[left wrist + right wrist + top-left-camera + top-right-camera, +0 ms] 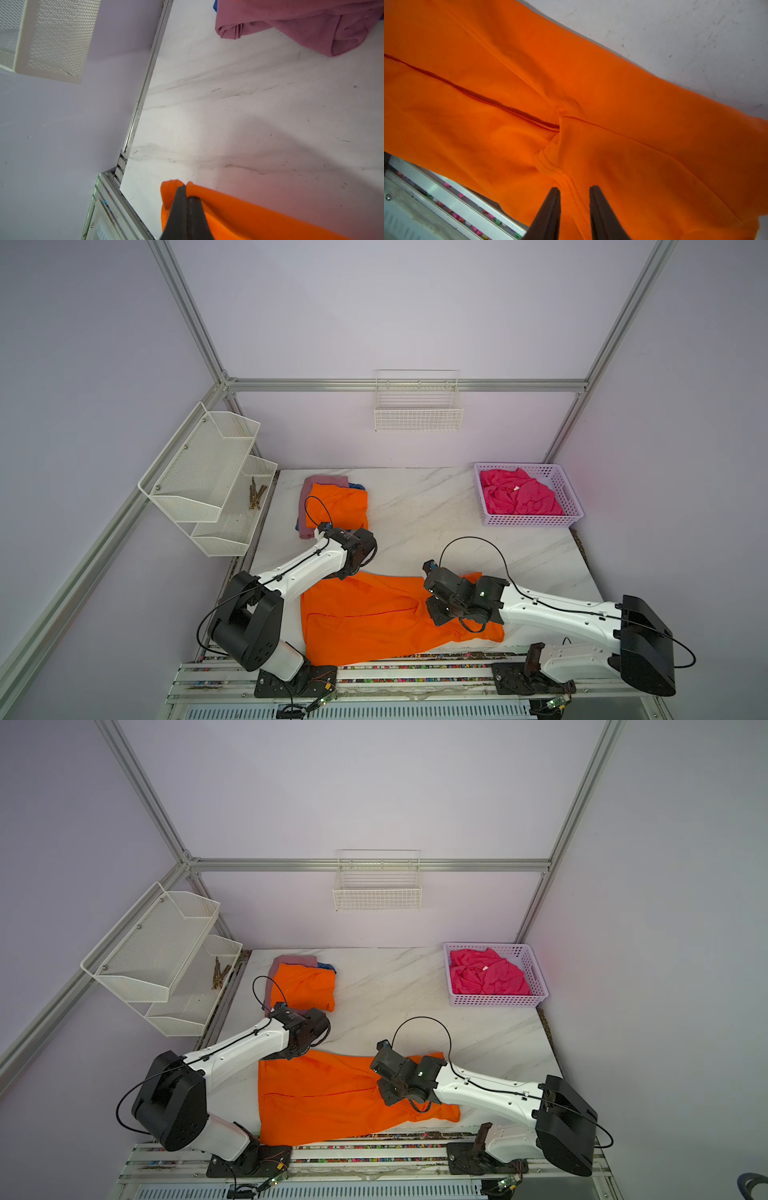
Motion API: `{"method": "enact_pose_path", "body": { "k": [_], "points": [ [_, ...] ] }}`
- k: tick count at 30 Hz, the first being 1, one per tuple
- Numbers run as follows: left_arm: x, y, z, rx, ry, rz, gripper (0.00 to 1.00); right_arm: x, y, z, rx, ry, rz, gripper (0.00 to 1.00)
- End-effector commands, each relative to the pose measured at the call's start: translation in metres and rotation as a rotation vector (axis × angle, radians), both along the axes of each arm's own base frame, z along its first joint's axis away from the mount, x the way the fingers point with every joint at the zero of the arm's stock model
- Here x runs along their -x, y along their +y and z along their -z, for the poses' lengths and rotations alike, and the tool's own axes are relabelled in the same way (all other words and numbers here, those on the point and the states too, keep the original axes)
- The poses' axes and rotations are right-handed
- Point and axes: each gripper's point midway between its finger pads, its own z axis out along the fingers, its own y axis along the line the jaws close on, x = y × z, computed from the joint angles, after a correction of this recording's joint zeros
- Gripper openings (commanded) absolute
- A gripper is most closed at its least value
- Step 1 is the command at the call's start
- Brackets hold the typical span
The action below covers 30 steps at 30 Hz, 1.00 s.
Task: Fold and stack t-shirts
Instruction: Smooth out the T-shirt at the center of the board.
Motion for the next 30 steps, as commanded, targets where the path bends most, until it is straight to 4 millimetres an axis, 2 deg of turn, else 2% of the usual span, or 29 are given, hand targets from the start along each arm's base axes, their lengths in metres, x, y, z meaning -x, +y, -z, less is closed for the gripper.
{"method": "enact_pose_path", "body": {
  "k": [1, 7, 11, 13, 22, 30],
  "points": [
    [-0.005, 0.001, -0.015, -0.017, -0.018, 0.017, 0.0, 0.006, -0.001, 0.005, -0.012, 0.025, -0.004, 0.3],
    [0.014, 0.006, -0.018, 0.047, -0.023, -0.008, 0.0, 0.012, -0.004, 0.011, 0.016, 0.045, -0.041, 0.28],
    [0.025, -0.002, -0.012, 0.098, 0.019, -0.01, 0.0, 0.009, -0.002, 0.012, 0.022, 0.036, -0.05, 0.28],
    [0.033, -0.007, -0.018, 0.129, -0.001, -0.001, 0.0, 0.009, 0.0, 0.013, 0.026, 0.04, -0.054, 0.28],
    [0.065, -0.026, -0.012, 0.141, 0.052, 0.011, 0.0, 0.007, 0.003, 0.013, 0.027, 0.035, -0.058, 0.28],
    [0.098, -0.022, -0.021, 0.093, 0.084, -0.042, 0.0, 0.007, 0.007, 0.015, 0.029, 0.046, -0.073, 0.28]
  ]
}}
